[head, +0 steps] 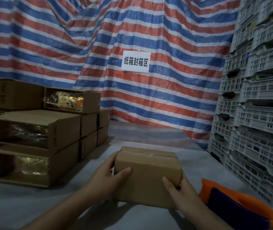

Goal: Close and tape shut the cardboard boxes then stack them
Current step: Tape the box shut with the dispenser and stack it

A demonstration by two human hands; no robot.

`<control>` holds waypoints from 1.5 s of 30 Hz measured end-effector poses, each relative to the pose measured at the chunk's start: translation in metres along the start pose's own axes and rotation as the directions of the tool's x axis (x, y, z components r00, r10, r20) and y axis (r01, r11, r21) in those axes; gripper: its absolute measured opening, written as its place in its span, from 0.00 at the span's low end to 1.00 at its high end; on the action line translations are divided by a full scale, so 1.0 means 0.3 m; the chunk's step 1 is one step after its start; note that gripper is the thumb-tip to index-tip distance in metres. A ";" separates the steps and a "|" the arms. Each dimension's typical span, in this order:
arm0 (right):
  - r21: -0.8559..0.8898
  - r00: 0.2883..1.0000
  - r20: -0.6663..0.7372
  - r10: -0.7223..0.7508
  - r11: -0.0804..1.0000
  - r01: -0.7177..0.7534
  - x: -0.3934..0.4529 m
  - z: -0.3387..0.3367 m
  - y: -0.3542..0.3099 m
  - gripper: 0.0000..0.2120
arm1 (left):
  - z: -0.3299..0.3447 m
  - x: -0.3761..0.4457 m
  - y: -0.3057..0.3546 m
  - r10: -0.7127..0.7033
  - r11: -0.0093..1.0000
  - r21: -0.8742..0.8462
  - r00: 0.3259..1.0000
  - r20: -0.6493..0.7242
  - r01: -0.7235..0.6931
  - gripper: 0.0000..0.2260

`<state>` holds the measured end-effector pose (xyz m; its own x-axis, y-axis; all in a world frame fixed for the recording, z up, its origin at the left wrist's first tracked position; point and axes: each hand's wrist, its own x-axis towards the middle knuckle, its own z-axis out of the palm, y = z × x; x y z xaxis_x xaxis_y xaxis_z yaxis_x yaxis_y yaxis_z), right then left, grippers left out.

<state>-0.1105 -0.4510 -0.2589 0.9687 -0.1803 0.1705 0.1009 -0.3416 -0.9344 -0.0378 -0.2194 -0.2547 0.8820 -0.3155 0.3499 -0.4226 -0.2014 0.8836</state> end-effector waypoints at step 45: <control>-0.099 0.971 -0.082 0.224 0.968 -0.231 1.120 0.262 -0.093 0.24 | -0.145 1.017 -0.243 -0.421 0.849 0.140 0.812 -0.405 0.510 0.17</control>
<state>0.2299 -0.4295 -0.2002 0.9448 -0.3273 -0.0177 -0.1486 -0.3798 -0.9130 0.2711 -0.2606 -0.1988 0.9783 0.2038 0.0379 0.0618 -0.4615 0.8850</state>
